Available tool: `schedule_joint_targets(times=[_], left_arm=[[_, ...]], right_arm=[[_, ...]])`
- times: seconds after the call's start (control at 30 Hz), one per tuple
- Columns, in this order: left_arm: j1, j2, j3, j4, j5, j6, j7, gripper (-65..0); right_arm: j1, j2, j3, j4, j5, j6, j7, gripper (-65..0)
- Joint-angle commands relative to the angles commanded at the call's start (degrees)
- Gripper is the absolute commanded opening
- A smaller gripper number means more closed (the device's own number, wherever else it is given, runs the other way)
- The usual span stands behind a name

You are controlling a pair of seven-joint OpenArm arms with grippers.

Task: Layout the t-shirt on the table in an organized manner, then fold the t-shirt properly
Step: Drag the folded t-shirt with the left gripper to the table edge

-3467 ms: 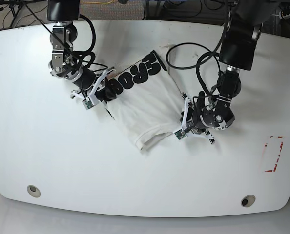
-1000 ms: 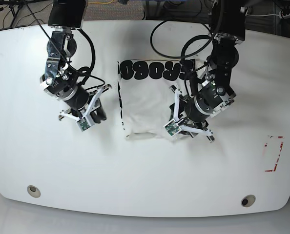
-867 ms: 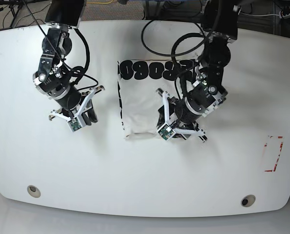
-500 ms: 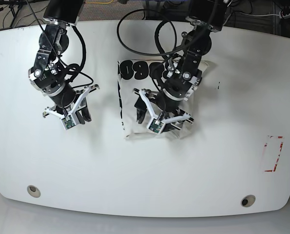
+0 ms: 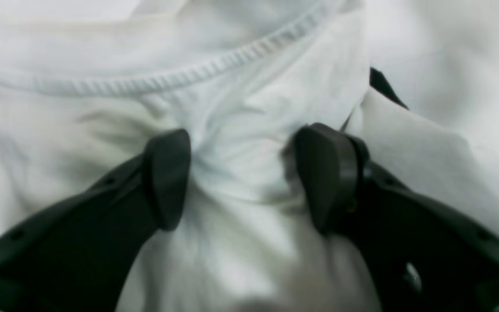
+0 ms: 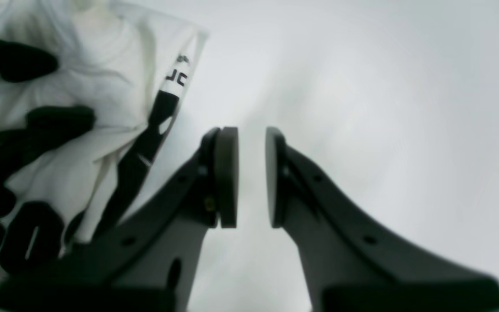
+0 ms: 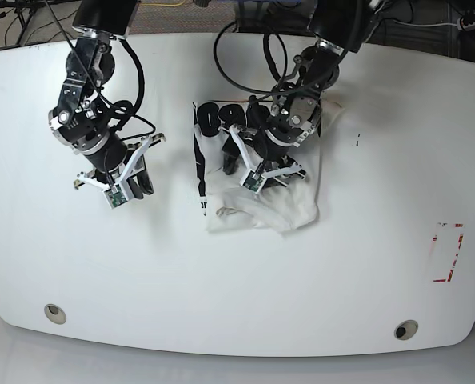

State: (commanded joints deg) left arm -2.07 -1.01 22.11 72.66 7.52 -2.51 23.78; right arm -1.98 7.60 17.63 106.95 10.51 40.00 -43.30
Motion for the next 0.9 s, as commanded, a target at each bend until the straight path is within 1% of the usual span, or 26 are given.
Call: schedule_joint_targets(times=[0.03, 0.1, 0.13, 0.17, 0.23, 0.27, 0.3, 0.33, 0.4, 0.43, 0.47, 0.5, 0.53, 0.57, 0.63, 0.7, 0.73, 0.8, 0.87, 0.9], left_arm=[[-0.18, -1.67, 0.0, -0.79, 0.0, 0.0, -0.18, -26.7], [-0.35, -3.25, 0.0, -1.32, 0.0, -0.09, -0.18, -26.7], [-0.35, -4.84, -0.09, -1.41, -0.09, -0.62, -0.18, -26.7], [-0.35, -5.71, -0.53, -1.23, -0.09, -1.14, -0.18, -26.7], [-0.35, -7.91, -2.81, -0.79, -0.09, -3.6, -0.09, -26.7], [-0.35, -8.62, -3.87, -0.62, -0.09, -4.75, 0.0, -26.7], [-0.35, -9.58, -5.45, -0.53, -0.09, -6.51, 0.0, -26.7], [-0.35, -10.02, -6.33, -0.44, -0.09, -7.56, 0.0, -26.7], [-0.44, -12.4, -10.29, -0.35, 0.0, -11.96, 0.0, -26.7], [-0.44, -12.84, -10.9, -0.35, 0.09, -12.66, 0.0, -26.7], [-0.53, -13.89, -12.48, -0.35, 0.09, -14.51, 0.0, -26.7], [-0.7, -14.68, -13.36, -0.44, 0.09, -15.74, -0.09, -26.7], [-0.88, -15.12, -13.71, -0.53, 0.09, -16.26, -0.09, -26.7], [-1.85, -16.7, -14.77, -0.79, 0.09, -17.85, 0.0, -26.7], [-2.55, -18.55, -15.91, -1.49, 0.09, -19.52, -0.18, -26.7], [-2.9, -19.87, -17.05, -2.46, 0.0, -20.66, -0.18, -26.7], [-3.08, -20.92, -18.46, -3.34, 0.0, -21.63, -0.26, -26.7], [-3.16, -22.15, -20.13, -4.31, 0.0, -22.59, -0.26, -26.7], [-3.16, -23.56, -21.98, -5.27, 0.0, -24.0, -0.35, -26.7], [-3.16, -24.7, -22.68, -5.8, 0.0, -25.14, -0.35, -26.7]], right_arm=[[0.0, 0.0, 0.0, 0.0, 0.0, 0.0, 0.0, -54.7], [0.0, 0.0, 0.0, 0.0, 0.0, 0.0, 0.0, -54.7], [0.0, 0.0, 0.0, 0.0, 0.0, 0.0, 0.0, -54.7], [0.0, 0.0, 0.0, 0.0, 0.0, 0.0, 0.0, -54.7], [0.0, 0.0, 0.0, 0.09, 0.09, 0.0, 0.0, -54.7], [0.0, 0.0, 0.0, 0.09, 0.18, 0.0, 0.0, -54.7], [0.0, -0.09, 0.0, 0.09, 0.26, 0.0, 0.0, -54.7], [0.0, -0.09, 0.0, 0.09, 0.26, 0.0, 0.0, -54.7], [0.0, -0.09, 0.0, 0.09, 0.35, 0.0, 0.0, -54.7], [0.0, -0.09, 0.0, 0.09, 0.35, 0.0, 0.0, -54.7], [0.0, -0.18, 0.0, 0.09, 0.44, 0.0, 0.0, -54.7], [0.0, -0.18, 0.0, 0.09, 0.44, 0.0, 0.0, -54.7], [0.0, -0.18, 0.0, 0.09, 0.44, 0.0, 0.0, -54.7], [0.0, -0.18, 0.0, 0.09, 0.44, 0.0, 0.0, -54.7], [-0.09, -0.18, 0.0, 0.18, 0.44, 0.0, 0.0, -54.7], [-0.09, -0.18, 0.0, 0.26, 0.44, 0.0, 0.0, -54.7], [-0.09, -0.18, 0.0, 0.7, 0.35, 0.0, 0.0, -54.7], [-0.18, -0.18, 0.0, 1.32, 0.26, 0.0, -0.09, -54.7], [-0.62, -0.26, -0.09, 1.76, 0.35, 0.0, -0.44, -54.7], [-0.88, -0.26, -0.18, 1.93, 0.44, 0.0, -0.97, -54.7]])
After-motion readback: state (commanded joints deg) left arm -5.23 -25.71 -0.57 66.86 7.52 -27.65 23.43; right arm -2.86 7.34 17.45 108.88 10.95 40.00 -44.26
